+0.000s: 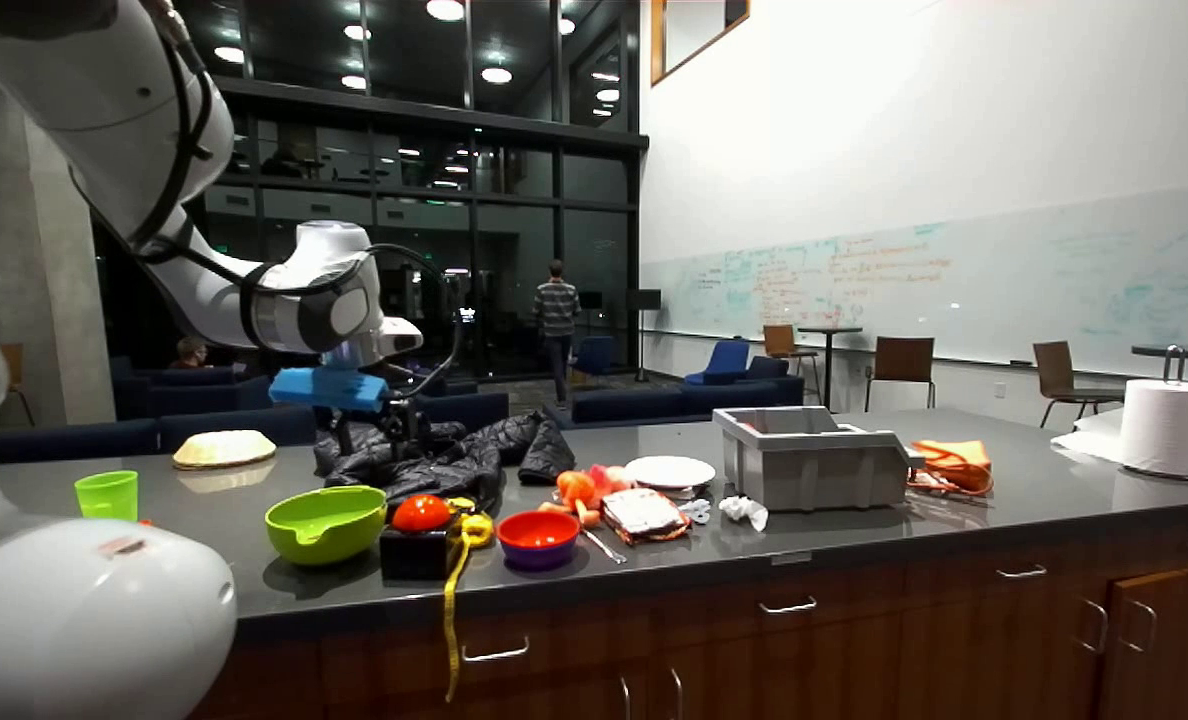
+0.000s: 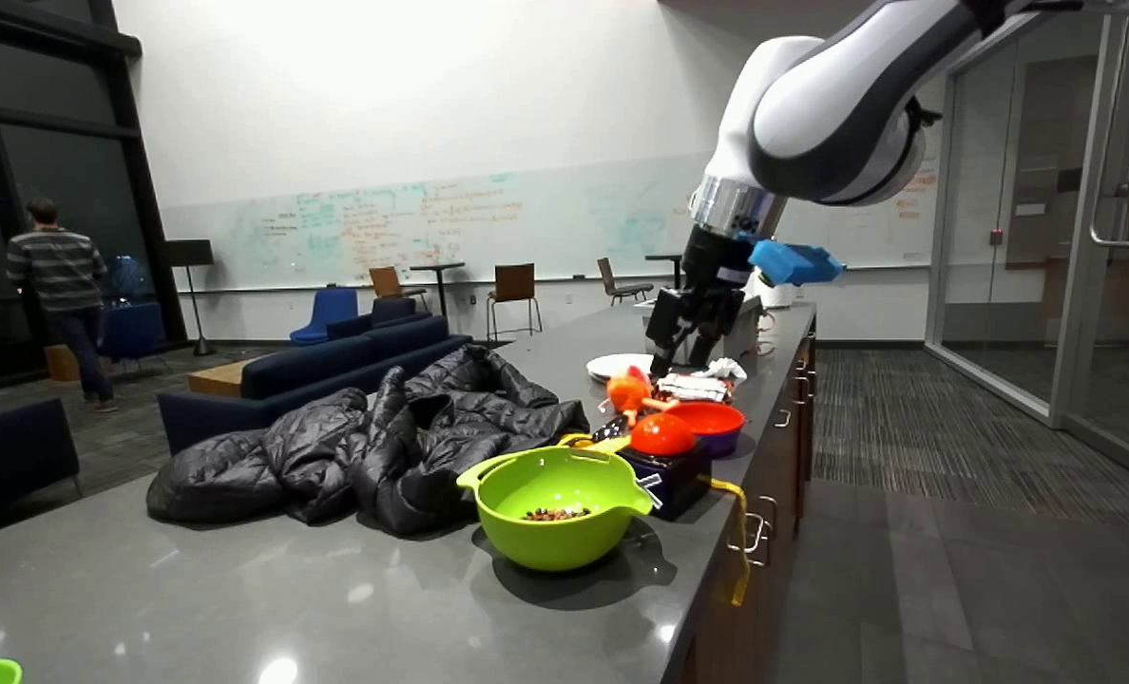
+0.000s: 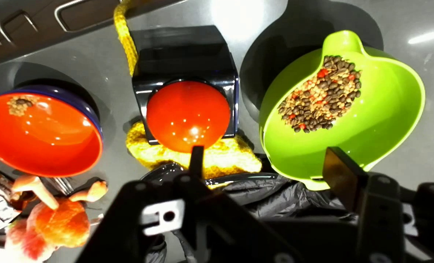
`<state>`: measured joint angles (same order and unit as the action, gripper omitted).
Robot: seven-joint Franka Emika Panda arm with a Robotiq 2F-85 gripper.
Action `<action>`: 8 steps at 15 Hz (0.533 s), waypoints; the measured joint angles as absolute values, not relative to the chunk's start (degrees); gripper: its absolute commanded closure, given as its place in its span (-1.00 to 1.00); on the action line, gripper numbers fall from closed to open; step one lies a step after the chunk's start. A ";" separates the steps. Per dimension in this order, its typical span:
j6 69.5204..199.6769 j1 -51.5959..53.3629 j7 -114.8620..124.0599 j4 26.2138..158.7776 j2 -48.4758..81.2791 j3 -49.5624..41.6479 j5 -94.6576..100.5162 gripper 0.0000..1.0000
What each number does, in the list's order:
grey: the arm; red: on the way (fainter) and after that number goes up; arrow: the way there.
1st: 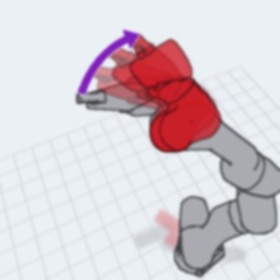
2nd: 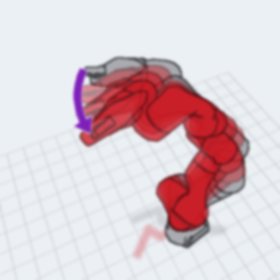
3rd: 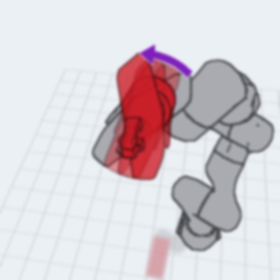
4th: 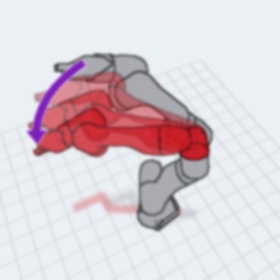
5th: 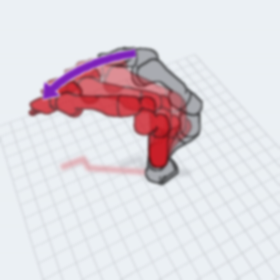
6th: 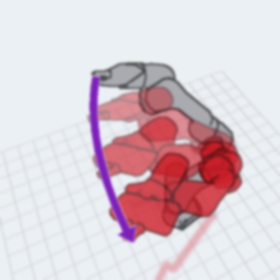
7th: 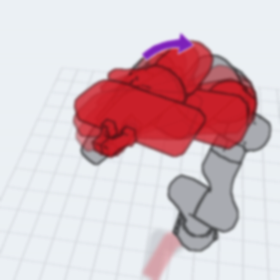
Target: Press the big orange button
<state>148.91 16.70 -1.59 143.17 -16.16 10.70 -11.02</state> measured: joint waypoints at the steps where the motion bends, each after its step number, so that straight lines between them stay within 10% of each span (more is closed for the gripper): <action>1: 148.91 16.67 -1.78 142.54 -15.93 10.54 -11.02 0.10; 8: 148.97 16.64 -2.78 140.03 -13.93 9.78 -11.25 1.00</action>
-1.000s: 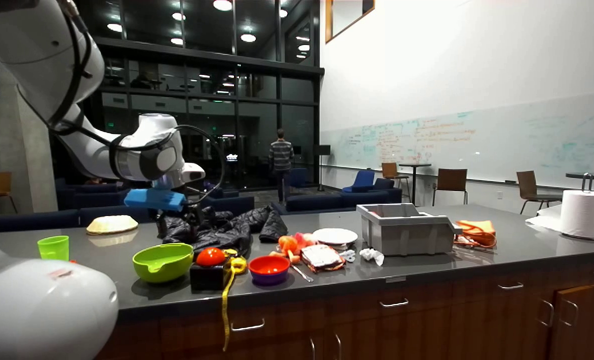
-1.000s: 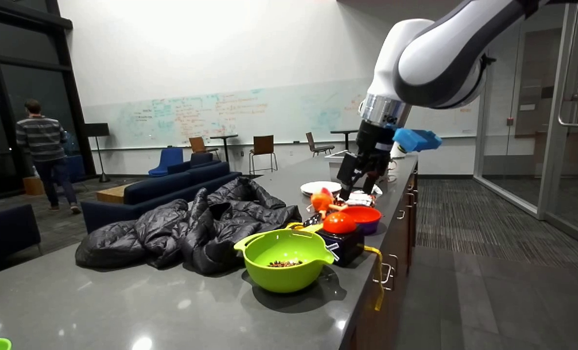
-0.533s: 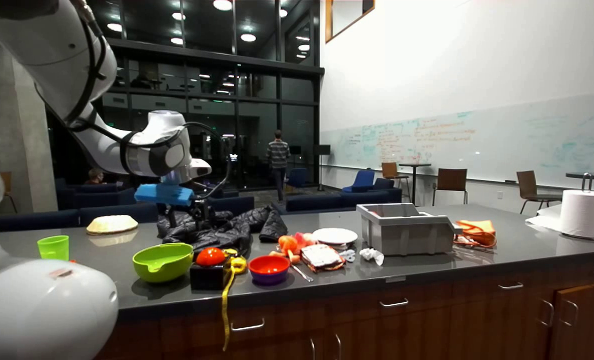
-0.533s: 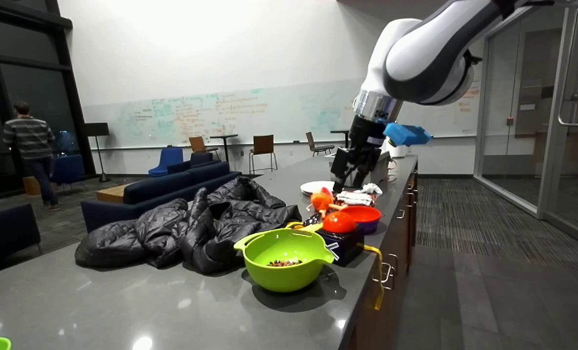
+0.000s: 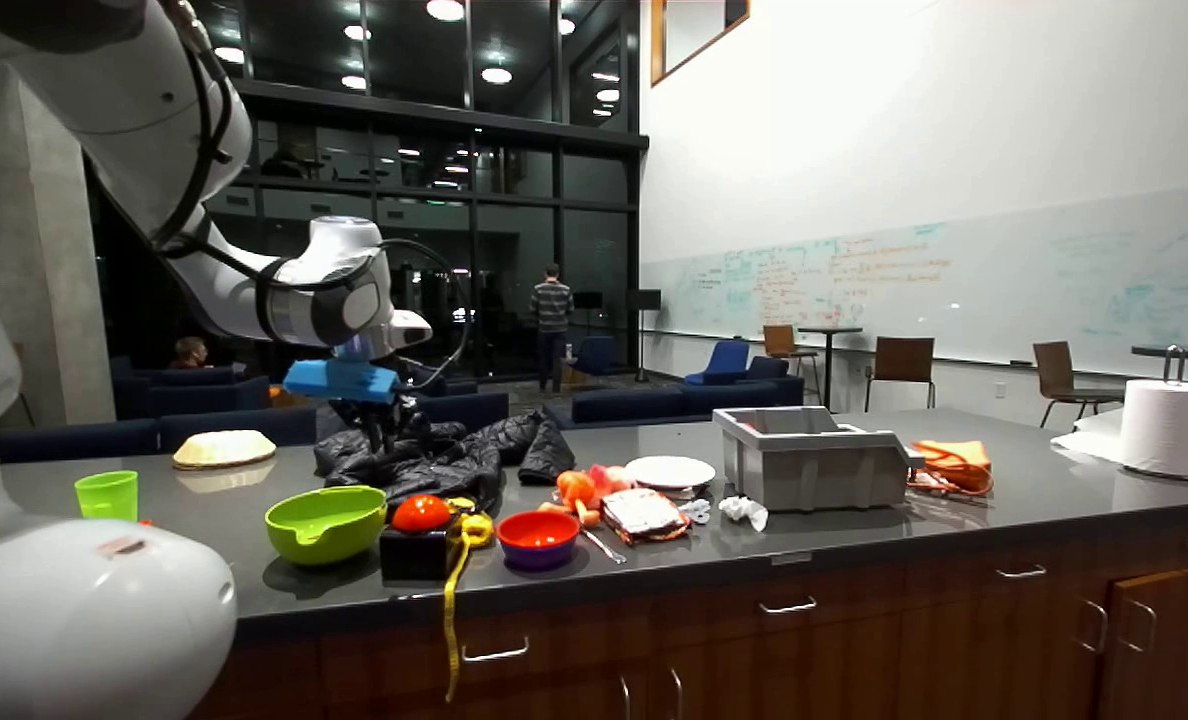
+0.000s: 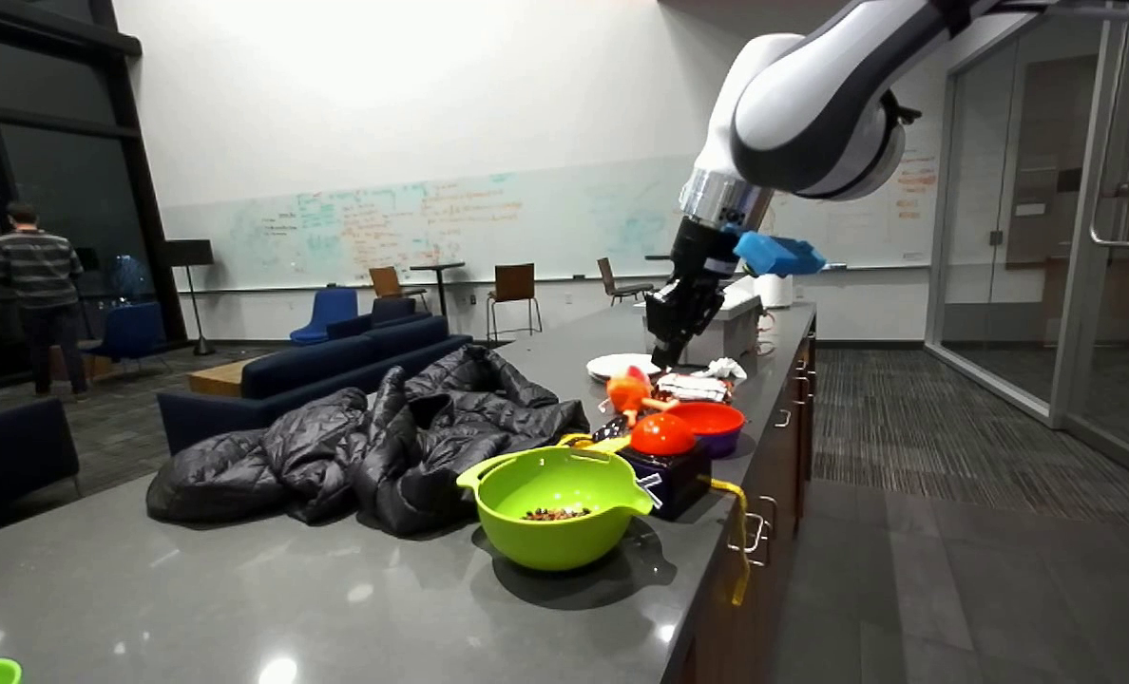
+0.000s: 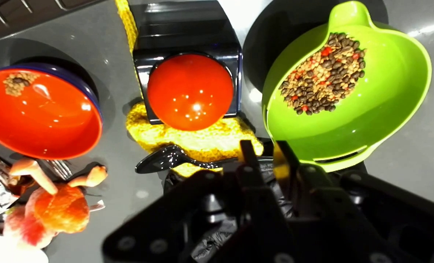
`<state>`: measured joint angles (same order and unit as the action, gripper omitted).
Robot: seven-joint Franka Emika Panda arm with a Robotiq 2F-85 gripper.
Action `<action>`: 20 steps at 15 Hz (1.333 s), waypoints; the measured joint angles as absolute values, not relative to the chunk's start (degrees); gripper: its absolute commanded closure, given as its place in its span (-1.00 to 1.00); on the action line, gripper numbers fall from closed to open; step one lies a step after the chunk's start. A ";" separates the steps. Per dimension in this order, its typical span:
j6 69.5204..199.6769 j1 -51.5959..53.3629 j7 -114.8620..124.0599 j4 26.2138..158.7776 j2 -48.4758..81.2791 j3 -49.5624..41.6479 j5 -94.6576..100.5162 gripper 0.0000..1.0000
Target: Press the big orange button
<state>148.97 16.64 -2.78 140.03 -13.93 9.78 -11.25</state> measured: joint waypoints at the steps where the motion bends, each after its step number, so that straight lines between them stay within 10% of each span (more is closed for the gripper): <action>1: 149.04 16.64 -2.95 139.96 -13.64 9.70 -11.44 1.00; 20: 153.99 17.37 -18.27 141.10 -11.14 5.42 -25.95 1.00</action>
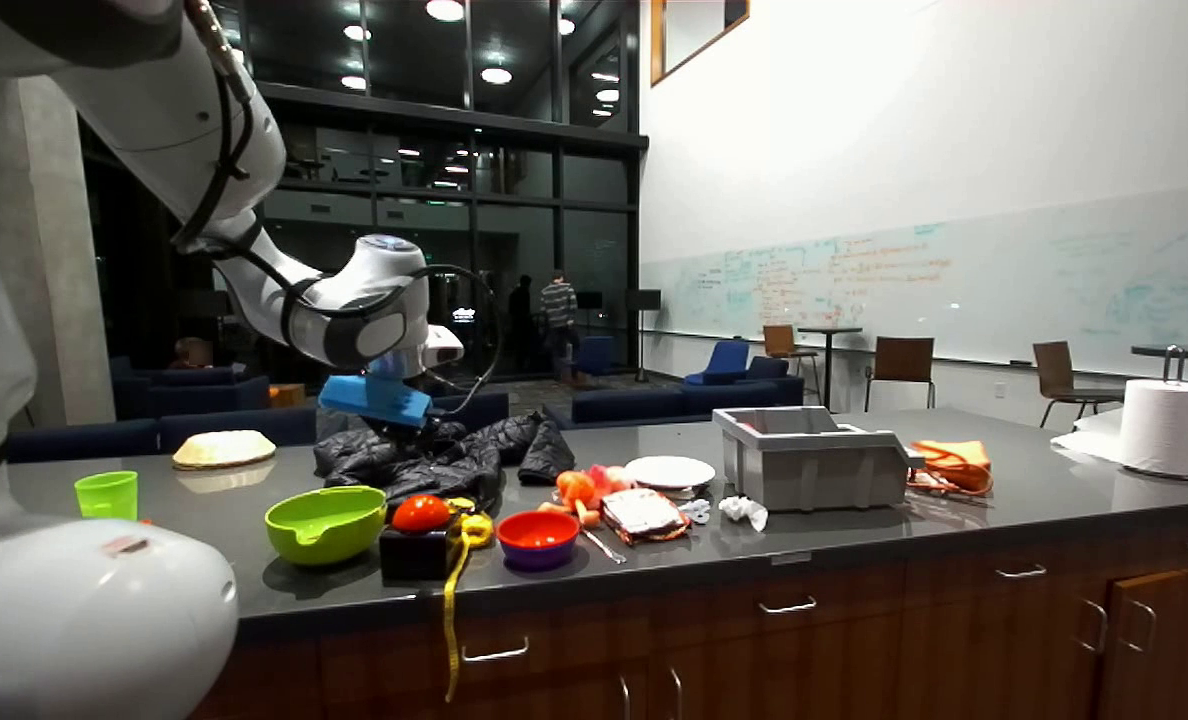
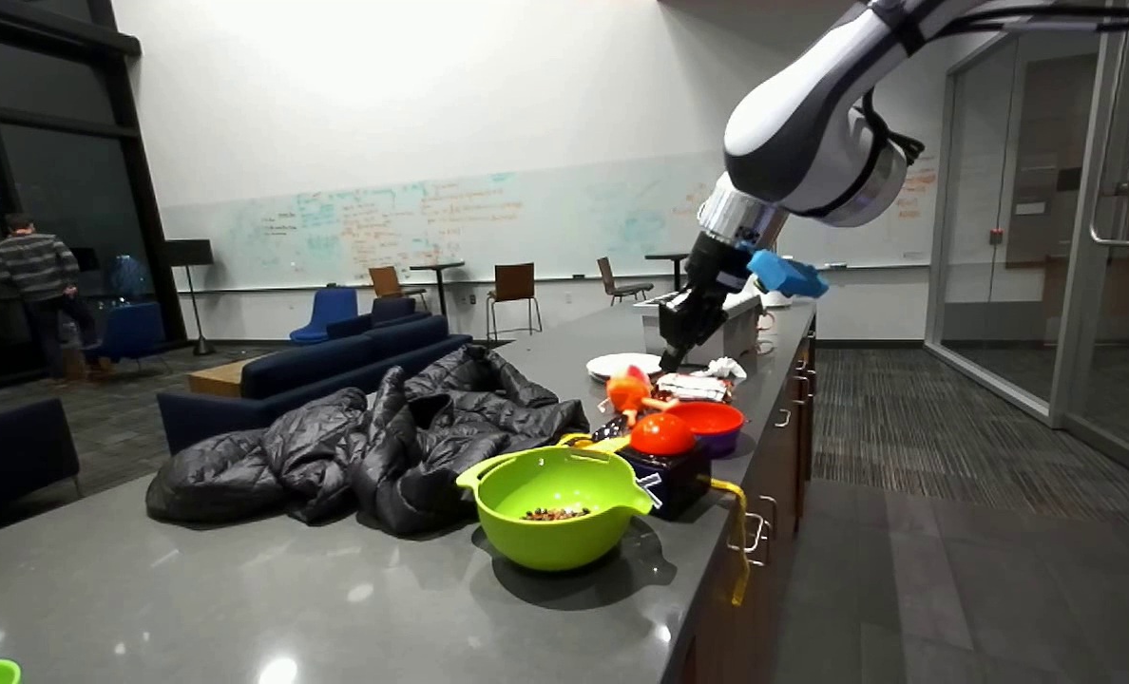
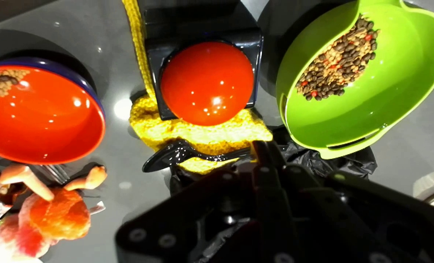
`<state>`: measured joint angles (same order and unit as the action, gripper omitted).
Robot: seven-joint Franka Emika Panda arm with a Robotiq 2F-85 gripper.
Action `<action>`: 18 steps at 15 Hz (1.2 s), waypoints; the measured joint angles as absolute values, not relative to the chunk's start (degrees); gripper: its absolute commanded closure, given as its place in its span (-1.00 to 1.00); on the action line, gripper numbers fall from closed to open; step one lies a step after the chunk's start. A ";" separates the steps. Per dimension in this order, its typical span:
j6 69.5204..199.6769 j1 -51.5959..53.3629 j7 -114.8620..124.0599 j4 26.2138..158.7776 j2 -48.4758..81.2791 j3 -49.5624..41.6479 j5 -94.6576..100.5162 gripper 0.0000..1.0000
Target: Press the big orange button
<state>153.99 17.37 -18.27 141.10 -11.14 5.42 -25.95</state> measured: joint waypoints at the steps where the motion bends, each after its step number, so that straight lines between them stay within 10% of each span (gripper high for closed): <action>1: 154.23 17.60 -19.37 141.18 -10.63 5.40 -27.72 1.00; 18: 155.46 17.60 -25.75 141.32 -5.10 5.80 -37.68 1.00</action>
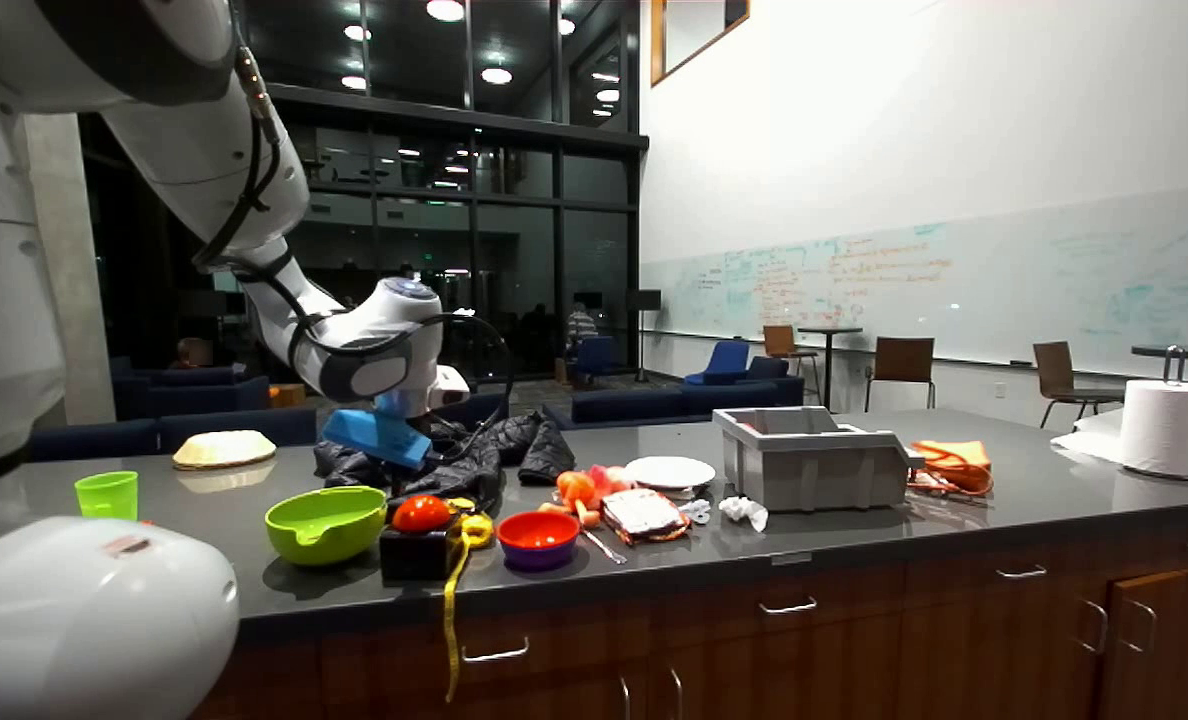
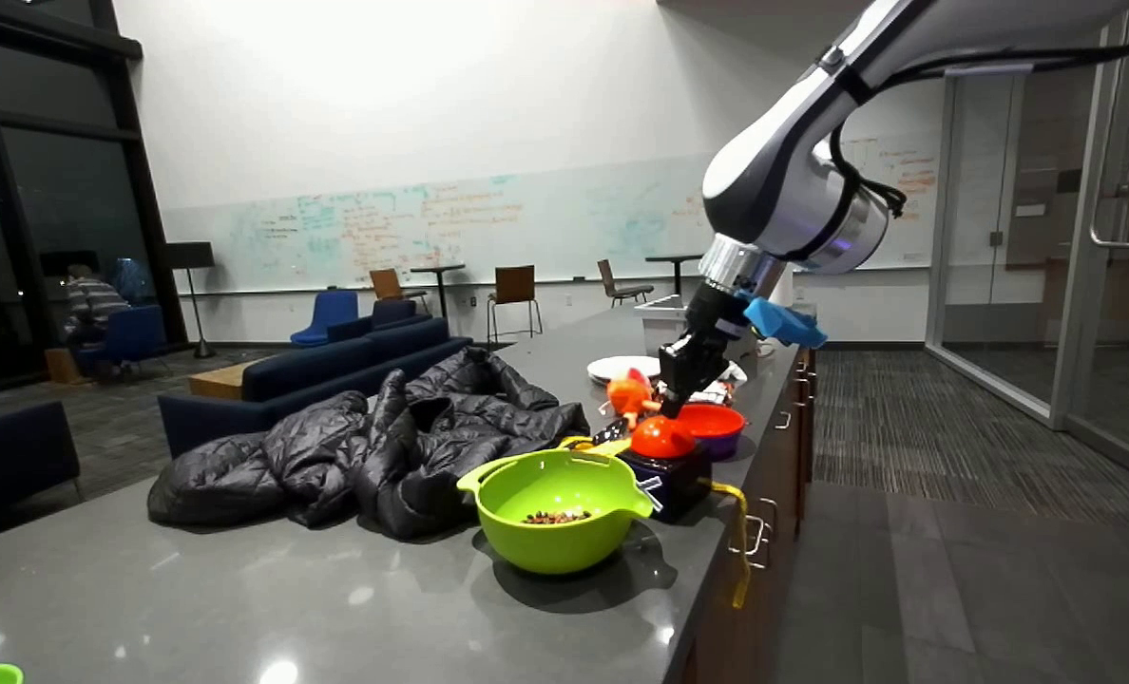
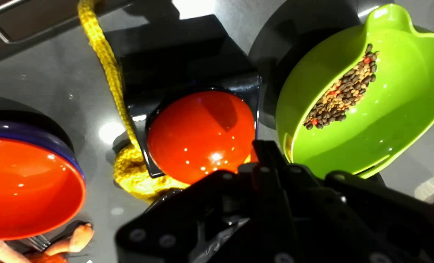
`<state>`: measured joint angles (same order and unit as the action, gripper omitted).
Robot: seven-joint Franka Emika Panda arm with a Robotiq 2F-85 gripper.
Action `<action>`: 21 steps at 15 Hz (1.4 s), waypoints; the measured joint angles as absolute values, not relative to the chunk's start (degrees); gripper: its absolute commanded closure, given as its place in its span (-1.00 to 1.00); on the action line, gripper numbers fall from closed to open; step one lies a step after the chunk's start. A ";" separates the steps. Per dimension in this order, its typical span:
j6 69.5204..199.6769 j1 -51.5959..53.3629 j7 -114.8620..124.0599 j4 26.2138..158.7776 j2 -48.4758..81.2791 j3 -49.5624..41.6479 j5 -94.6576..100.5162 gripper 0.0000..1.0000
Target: Press the big orange button
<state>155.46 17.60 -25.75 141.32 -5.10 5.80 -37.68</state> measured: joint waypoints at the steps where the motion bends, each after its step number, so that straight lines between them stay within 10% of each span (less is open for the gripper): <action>1: 155.86 17.60 -25.76 141.32 -4.82 5.83 -37.76 1.00; 21: 162.00 17.42 -26.58 139.92 -0.80 6.48 -38.41 1.00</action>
<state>162.00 17.42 -26.58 139.92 -0.80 6.48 -38.41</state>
